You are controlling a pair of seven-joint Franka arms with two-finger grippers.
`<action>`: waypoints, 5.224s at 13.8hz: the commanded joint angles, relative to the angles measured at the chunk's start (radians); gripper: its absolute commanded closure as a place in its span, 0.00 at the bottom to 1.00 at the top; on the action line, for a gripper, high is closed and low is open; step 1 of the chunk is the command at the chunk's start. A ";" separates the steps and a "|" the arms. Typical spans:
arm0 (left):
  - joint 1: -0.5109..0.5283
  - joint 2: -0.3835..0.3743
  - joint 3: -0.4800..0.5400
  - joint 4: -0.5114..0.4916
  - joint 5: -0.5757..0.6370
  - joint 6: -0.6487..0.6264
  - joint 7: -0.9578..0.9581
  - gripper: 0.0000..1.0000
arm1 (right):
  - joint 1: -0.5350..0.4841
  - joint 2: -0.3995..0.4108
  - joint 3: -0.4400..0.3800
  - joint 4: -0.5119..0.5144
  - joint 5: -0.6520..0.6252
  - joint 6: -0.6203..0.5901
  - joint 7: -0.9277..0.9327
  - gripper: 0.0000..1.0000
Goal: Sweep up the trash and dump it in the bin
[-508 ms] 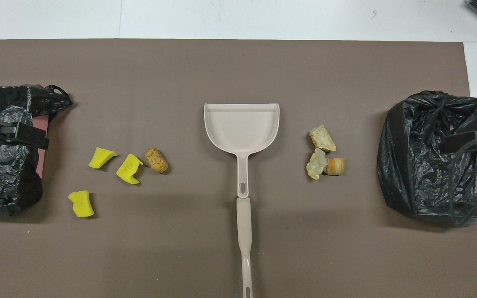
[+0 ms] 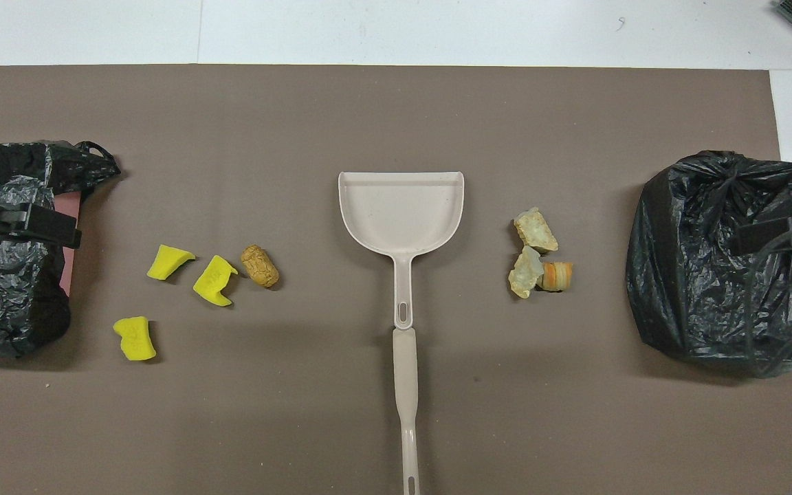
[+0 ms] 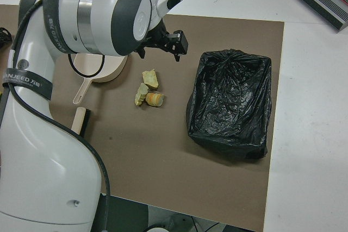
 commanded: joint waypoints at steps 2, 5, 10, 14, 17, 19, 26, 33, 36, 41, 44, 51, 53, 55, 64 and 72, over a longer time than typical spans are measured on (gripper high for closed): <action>-0.007 -0.001 0.007 0.000 -0.002 -0.014 0.016 0.00 | -0.005 -0.007 0.000 -0.003 0.014 0.004 -0.006 0.00; -0.015 -0.006 0.007 -0.008 -0.002 -0.014 0.016 0.00 | -0.005 -0.007 0.000 -0.003 0.013 0.004 -0.006 0.00; -0.018 -0.026 0.005 -0.042 -0.003 -0.013 0.017 0.00 | -0.005 -0.007 0.000 -0.003 0.013 0.004 -0.006 0.00; -0.088 -0.036 0.004 -0.118 -0.009 0.021 0.014 0.00 | -0.005 -0.007 0.000 -0.003 0.013 0.004 -0.006 0.00; -0.164 -0.098 0.004 -0.262 -0.048 0.105 0.002 0.00 | -0.005 -0.007 0.000 -0.003 0.013 0.004 -0.006 0.00; -0.237 -0.125 0.004 -0.348 -0.060 0.165 -0.021 0.00 | -0.003 -0.007 0.000 -0.003 0.013 0.004 -0.006 0.00; -0.484 -0.136 0.002 -0.535 -0.129 0.358 -0.315 0.00 | -0.005 -0.006 0.000 -0.003 0.013 0.004 -0.006 0.00; -0.818 -0.077 0.002 -0.726 -0.198 0.667 -0.555 0.00 | -0.005 -0.007 0.000 -0.003 0.013 0.004 -0.006 0.00; -0.911 -0.031 0.002 -0.729 -0.220 0.739 -0.622 0.00 | -0.005 -0.007 0.000 -0.003 0.014 0.004 -0.006 0.00; -0.992 0.052 0.004 -0.717 -0.220 0.816 -0.696 0.11 | -0.005 -0.007 0.000 -0.003 0.014 0.004 -0.006 0.00; -0.988 0.046 0.004 -0.704 -0.220 0.779 -0.708 0.31 | -0.005 -0.007 0.000 -0.003 0.013 0.004 -0.006 0.00; -0.971 0.034 0.010 -0.689 -0.220 0.687 -0.744 1.00 | -0.005 -0.007 0.000 -0.003 0.013 0.004 -0.006 0.00; -0.904 -0.013 0.013 -0.688 -0.218 0.612 -0.739 1.00 | -0.005 -0.007 0.000 -0.003 0.014 0.004 -0.006 0.00; -0.856 -0.050 0.015 -0.672 -0.206 0.494 -0.734 1.00 | -0.003 -0.010 0.002 -0.005 0.014 -0.010 -0.007 0.00; -0.561 -0.079 0.021 -0.553 -0.060 0.117 -0.928 1.00 | 0.102 -0.018 0.085 -0.121 0.017 0.095 0.089 0.00; -0.252 -0.214 0.021 -0.713 0.092 0.000 -0.942 1.00 | 0.460 0.274 0.088 -0.183 0.034 0.433 0.557 0.00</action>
